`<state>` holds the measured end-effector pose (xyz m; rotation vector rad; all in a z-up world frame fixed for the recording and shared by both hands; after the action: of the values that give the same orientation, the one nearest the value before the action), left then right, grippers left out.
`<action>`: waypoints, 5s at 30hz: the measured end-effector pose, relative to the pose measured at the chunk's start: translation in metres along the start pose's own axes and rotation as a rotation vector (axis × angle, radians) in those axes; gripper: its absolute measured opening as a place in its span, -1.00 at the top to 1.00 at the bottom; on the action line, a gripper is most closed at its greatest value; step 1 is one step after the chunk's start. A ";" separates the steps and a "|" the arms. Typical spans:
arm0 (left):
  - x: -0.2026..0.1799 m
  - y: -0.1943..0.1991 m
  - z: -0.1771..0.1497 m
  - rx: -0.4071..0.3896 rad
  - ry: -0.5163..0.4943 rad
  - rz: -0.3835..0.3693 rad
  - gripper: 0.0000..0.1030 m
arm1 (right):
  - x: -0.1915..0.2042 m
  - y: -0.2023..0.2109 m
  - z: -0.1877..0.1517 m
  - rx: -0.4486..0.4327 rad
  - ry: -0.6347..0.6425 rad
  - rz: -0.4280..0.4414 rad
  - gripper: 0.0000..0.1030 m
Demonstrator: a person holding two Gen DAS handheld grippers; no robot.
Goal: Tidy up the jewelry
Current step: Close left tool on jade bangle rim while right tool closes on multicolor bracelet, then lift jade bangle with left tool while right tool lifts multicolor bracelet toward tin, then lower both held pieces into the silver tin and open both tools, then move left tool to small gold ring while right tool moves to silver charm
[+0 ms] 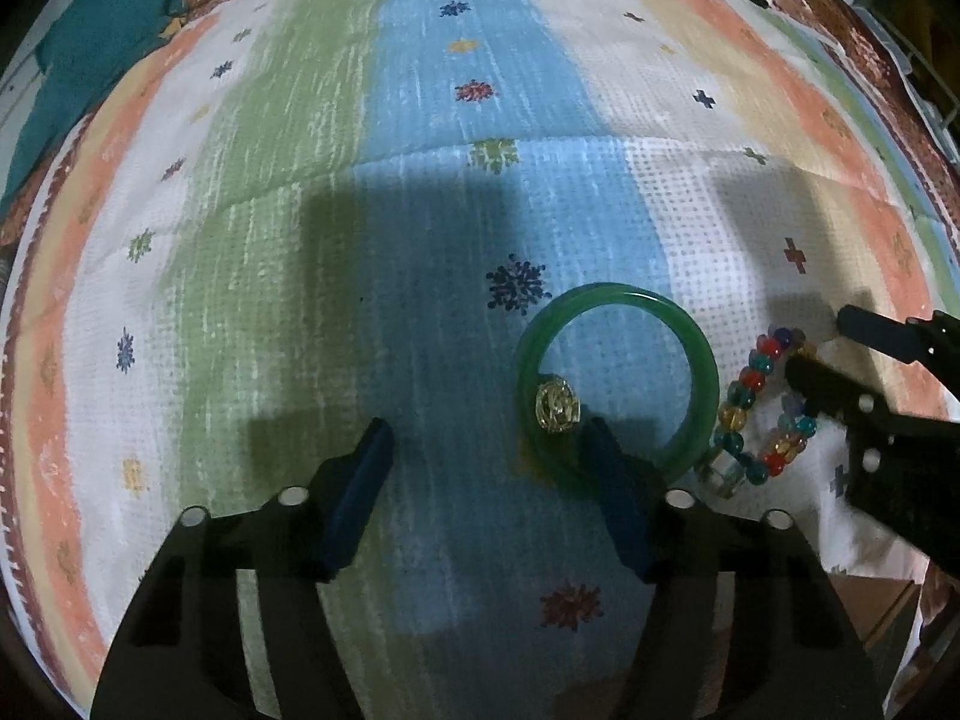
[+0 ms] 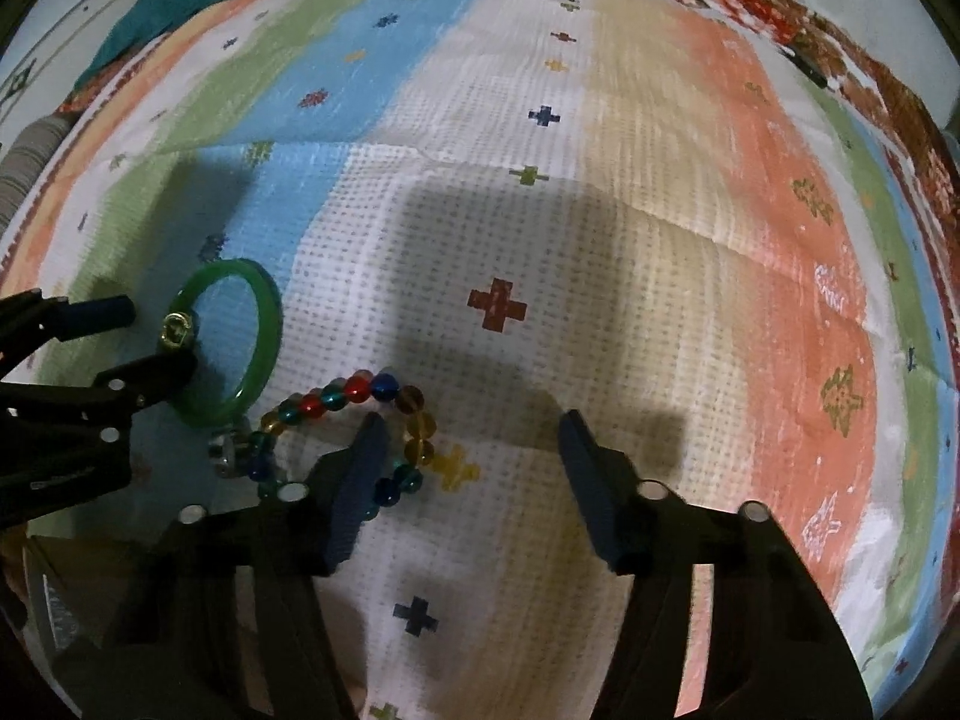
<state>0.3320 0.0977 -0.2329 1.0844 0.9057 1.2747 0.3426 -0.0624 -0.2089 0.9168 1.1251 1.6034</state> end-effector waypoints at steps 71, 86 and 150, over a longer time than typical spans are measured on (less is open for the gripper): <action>-0.027 0.157 -0.028 -0.302 -0.028 0.031 0.85 | 0.000 0.151 -0.026 -0.327 -0.016 0.082 0.80; -0.051 0.192 -0.046 -0.371 -0.066 0.009 0.85 | 0.009 0.182 -0.052 -0.377 0.011 0.137 0.80; -0.035 0.196 -0.098 -0.324 0.043 0.002 -0.08 | 0.011 0.184 -0.099 -0.300 0.009 0.175 -0.05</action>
<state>0.1808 0.0694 -0.0723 0.8048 0.6993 1.3948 0.1982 -0.1012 -0.0627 0.8258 0.7980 1.8600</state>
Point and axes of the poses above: each gripper's, at about its wrist camera, not at the fingertips, and y roughly against the way its jaws point, x to its left, z to its top, the point moved 3 cm from there along -y, roughly the way its jaws point, and after that the axes turned 15 degrees about -y, right-handed, at the moved point
